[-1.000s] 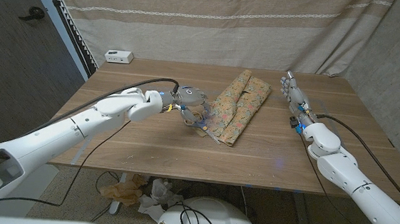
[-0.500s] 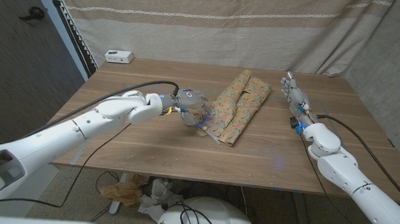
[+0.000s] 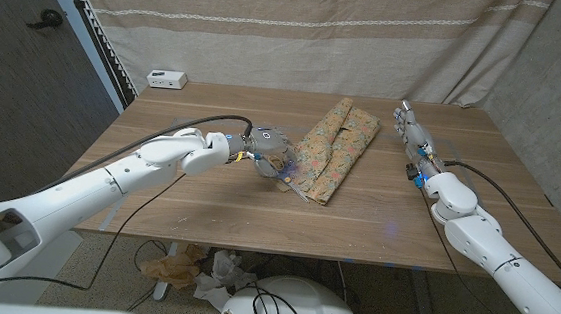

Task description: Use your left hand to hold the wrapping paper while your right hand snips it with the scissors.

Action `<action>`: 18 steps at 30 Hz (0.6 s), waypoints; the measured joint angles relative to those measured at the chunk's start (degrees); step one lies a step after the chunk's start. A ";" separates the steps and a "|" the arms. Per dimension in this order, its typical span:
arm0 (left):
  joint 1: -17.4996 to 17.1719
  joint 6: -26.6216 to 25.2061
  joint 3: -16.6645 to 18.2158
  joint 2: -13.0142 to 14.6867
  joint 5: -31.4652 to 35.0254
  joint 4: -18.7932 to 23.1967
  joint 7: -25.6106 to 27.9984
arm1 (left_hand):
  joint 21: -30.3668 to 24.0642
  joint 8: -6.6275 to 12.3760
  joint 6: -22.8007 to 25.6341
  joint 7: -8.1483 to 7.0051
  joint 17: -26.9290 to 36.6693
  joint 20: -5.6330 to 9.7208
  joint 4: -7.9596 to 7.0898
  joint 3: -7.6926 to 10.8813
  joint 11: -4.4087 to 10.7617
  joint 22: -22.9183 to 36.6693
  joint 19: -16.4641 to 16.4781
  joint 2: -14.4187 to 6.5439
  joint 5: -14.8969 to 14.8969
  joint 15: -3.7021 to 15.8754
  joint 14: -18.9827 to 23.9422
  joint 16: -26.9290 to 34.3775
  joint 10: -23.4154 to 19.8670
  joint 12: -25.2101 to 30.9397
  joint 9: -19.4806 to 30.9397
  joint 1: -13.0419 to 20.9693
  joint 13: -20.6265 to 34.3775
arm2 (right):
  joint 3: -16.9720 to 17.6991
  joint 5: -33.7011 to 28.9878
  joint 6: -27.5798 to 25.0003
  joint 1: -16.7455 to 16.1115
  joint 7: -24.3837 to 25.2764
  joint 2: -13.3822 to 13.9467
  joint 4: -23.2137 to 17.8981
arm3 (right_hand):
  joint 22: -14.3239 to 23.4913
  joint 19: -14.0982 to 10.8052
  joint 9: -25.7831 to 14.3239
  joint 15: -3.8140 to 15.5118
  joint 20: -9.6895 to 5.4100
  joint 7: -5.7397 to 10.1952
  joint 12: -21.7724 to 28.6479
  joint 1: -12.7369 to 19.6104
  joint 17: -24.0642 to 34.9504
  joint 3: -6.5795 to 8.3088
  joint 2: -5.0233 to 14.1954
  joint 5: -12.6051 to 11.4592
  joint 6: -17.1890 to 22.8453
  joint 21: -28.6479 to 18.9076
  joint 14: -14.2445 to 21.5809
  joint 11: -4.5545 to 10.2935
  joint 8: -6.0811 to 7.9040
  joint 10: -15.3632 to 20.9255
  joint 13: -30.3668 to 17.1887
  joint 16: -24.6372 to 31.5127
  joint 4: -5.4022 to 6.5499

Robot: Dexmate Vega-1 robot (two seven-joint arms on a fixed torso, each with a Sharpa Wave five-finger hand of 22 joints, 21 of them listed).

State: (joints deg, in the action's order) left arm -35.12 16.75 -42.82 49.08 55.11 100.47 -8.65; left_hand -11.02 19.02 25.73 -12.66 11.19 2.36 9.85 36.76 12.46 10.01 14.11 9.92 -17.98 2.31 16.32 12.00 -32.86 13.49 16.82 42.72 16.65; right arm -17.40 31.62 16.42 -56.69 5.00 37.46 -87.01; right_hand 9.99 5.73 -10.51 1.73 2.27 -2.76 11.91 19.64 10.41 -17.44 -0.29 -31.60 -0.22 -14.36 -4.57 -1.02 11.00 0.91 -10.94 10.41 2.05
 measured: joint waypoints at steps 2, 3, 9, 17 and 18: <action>0.11 0.06 -0.10 -0.07 -0.13 -0.09 -0.15 | 0.00 -0.09 -0.92 0.05 0.15 0.00 0.04 -0.30 -0.01 0.00 0.00 0.42 -0.34 0.02 1.35 0.38 0.55 -0.12 0.09 0.42 0.19 | 0.01 -0.03 0.00 -0.05 0.06 0.01 -0.08 | 0.00 0.00 0.00 -0.07 0.00 0.00 0.00 0.00 0.00 0.00 0.00 0.00 0.00 0.00 -0.09 0.00 0.00 0.00 0.00 0.00 0.00; 0.15 0.09 -0.14 -0.09 -0.19 -0.12 -0.37 | 0.00 -0.34 -1.54 0.07 0.34 0.00 0.19 -0.45 -0.04 0.00 0.00 0.44 -0.34 0.02 1.77 0.42 1.07 -0.34 0.10 0.74 0.27 | 0.02 -0.04 -0.01 -0.12 0.09 0.02 -0.14 | 0.00 0.00 0.00 -0.07 0.00 0.00 0.00 0.00 0.00 0.00 0.00 0.00 0.00 0.00 -0.09 0.00 0.00 0.00 0.00 0.00 0.00; 0.47 0.20 -0.48 -0.23 -0.17 -0.25 -1.20 | 0.00 -0.83 -3.34 -0.13 0.42 -0.08 0.19 -0.92 -0.18 0.00 0.54 0.46 -0.34 0.05 2.53 0.42 2.43 -0.78 0.36 1.36 0.29 | 0.02 -0.09 -0.06 -0.37 0.25 0.03 -0.39 | 0.00 0.00 0.00 -0.07 0.00 0.00 0.00 0.30 0.00 0.00 0.30 0.00 0.00 0.00 -0.09 0.00 0.00 0.00 0.00 0.00 0.00; 1.03 0.71 -1.07 -0.43 0.15 -0.84 -1.70 | 0.00 -0.83 -3.34 -0.13 0.63 0.00 0.43 -1.16 -0.02 -0.01 0.63 0.52 -0.34 0.05 2.53 0.42 2.87 -0.78 0.53 1.87 0.53 | 0.04 -0.15 -0.17 -0.61 0.55 0.05 -0.65 | 0.00 0.00 0.00 -0.08 0.00 -0.32 0.00 0.30 0.00 0.00 0.30 -0.40 -0.31 0.39 -0.08 0.00 0.00 0.00 0.00 0.00 0.00; 1.03 0.74 -1.07 -0.43 0.16 -0.84 -1.71 | -0.18 -0.83 -3.34 -0.13 0.68 0.01 0.43 -1.16 -0.13 -0.01 0.63 0.52 -0.34 0.05 2.53 0.42 2.98 -0.77 0.62 1.87 0.52 | 0.05 -0.15 -0.18 -0.66 0.55 0.05 -0.70 | 0.00 0.00 0.00 -0.08 0.00 -0.32 0.00 0.30 0.00 0.00 0.30 -0.40 -0.31 0.39 -0.08 0.00 0.00 0.00 0.00 0.00 0.01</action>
State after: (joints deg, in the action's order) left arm -34.09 17.49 -43.89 48.65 55.26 99.63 -10.36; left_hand -11.21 18.19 22.39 -12.78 11.88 2.36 10.28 35.60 12.33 10.00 14.74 10.44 -18.32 2.36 18.85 12.43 -29.88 12.71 17.44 44.59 17.18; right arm -17.36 31.47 16.24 -57.35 5.55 37.51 -87.71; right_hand 9.98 5.73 -10.51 1.65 2.27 -3.07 11.91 19.94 10.41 -17.44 0.01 -32.00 -0.53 -13.97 -4.64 -1.02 11.00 0.91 -10.94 10.41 2.05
